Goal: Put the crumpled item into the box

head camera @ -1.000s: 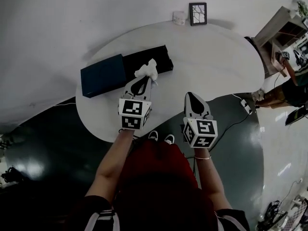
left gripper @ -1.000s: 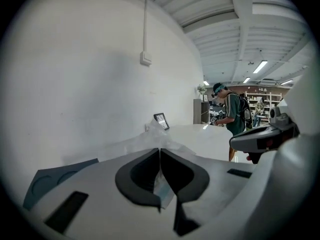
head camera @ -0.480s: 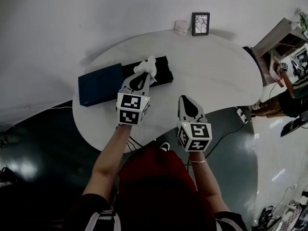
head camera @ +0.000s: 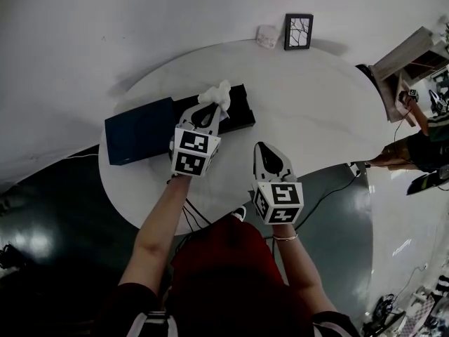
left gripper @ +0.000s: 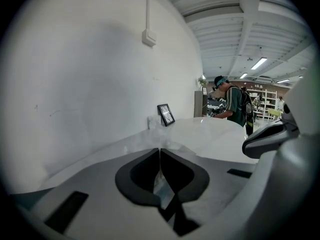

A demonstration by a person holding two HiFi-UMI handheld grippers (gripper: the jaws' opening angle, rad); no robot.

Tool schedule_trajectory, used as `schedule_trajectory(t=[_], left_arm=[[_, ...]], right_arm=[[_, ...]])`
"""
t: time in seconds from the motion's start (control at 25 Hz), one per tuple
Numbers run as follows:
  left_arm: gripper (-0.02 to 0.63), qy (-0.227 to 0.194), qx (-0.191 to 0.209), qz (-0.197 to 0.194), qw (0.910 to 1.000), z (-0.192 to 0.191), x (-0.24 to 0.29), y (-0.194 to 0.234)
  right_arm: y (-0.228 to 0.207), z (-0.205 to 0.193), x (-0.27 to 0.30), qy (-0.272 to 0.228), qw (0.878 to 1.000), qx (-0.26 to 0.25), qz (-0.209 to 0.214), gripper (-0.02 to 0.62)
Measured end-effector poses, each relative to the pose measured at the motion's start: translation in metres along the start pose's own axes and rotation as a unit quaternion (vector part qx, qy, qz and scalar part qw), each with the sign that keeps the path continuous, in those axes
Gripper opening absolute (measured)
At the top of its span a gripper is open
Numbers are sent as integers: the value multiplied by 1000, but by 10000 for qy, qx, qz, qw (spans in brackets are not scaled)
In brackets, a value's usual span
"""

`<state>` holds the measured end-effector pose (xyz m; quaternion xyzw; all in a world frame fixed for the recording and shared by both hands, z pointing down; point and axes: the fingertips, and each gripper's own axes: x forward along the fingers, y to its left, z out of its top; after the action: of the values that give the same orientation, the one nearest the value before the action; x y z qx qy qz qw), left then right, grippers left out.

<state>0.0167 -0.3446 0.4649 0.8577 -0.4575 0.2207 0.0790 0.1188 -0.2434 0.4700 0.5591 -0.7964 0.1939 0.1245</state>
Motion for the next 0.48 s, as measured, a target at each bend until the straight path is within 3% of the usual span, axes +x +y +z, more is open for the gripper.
schedule_trajectory(t=[0.48], left_arm=[[31,614,218,-408,9970,-23,44,-6]], right_arm=[[-8,-9,24,176,9997,129,-88,15]])
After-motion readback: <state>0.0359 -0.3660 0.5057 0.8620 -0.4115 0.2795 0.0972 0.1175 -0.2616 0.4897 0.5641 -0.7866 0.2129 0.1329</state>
